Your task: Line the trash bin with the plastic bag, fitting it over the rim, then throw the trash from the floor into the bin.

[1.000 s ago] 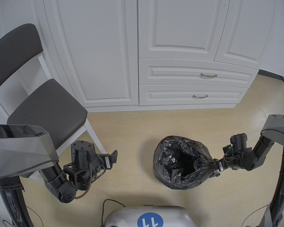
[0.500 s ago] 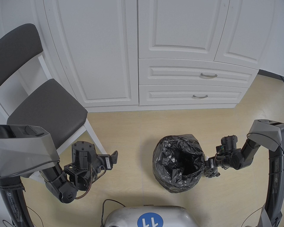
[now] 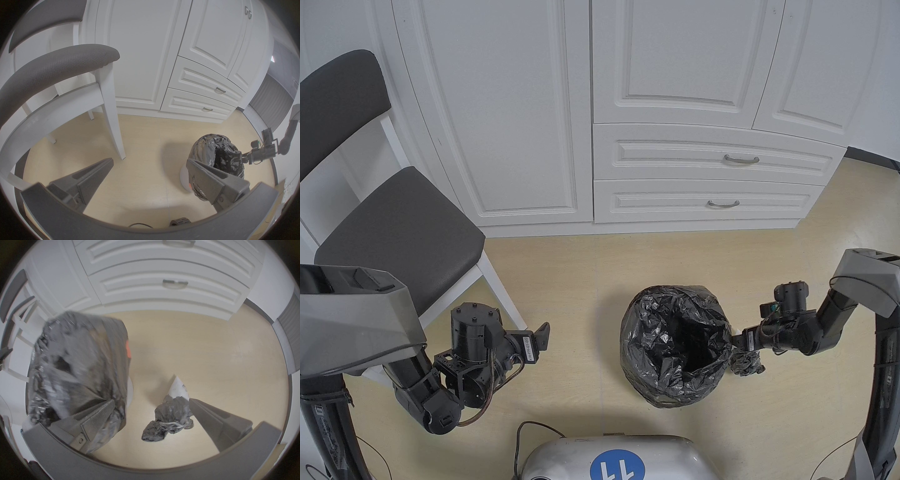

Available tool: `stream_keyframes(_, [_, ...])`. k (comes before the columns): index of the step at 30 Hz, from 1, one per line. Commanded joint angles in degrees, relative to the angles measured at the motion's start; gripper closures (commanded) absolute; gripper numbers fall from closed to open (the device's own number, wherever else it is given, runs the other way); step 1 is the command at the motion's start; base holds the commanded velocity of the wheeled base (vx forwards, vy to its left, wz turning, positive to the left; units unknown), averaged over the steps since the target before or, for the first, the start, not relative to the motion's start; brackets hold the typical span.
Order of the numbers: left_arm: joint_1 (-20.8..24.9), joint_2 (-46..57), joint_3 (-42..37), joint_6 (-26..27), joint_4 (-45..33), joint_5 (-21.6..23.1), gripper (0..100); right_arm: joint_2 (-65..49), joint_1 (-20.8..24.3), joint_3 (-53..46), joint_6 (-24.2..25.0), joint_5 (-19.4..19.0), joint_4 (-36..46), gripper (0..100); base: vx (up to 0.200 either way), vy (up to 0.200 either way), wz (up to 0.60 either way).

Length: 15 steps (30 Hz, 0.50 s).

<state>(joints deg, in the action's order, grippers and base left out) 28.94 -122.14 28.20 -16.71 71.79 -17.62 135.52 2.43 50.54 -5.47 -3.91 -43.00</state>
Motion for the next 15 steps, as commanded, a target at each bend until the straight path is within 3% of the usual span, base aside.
stream_keyframes(1, [0.5, 0.5, -3.7, -0.2, 3.4, 0.0, 0, -11.3, -5.3, -6.3, -4.8, -5.7, 0.5, 0, 0.000, 0.000, 0.00])
stream_keyframes(6, [0.3, -0.3, -5.4, -0.2, 6.4, 0.1, 0, -6.5, -8.3, -3.2, -6.0, -6.3, 2.6, 0, 0.000, 0.000, 0.00])
stream_keyframes(15, [0.2, -0.8, -7.6, -0.4, 10.4, 0.2, 0, 8.2, -6.7, 6.8, -6.0, -4.9, 4.5, 0, 0.000, 0.000, 0.00])
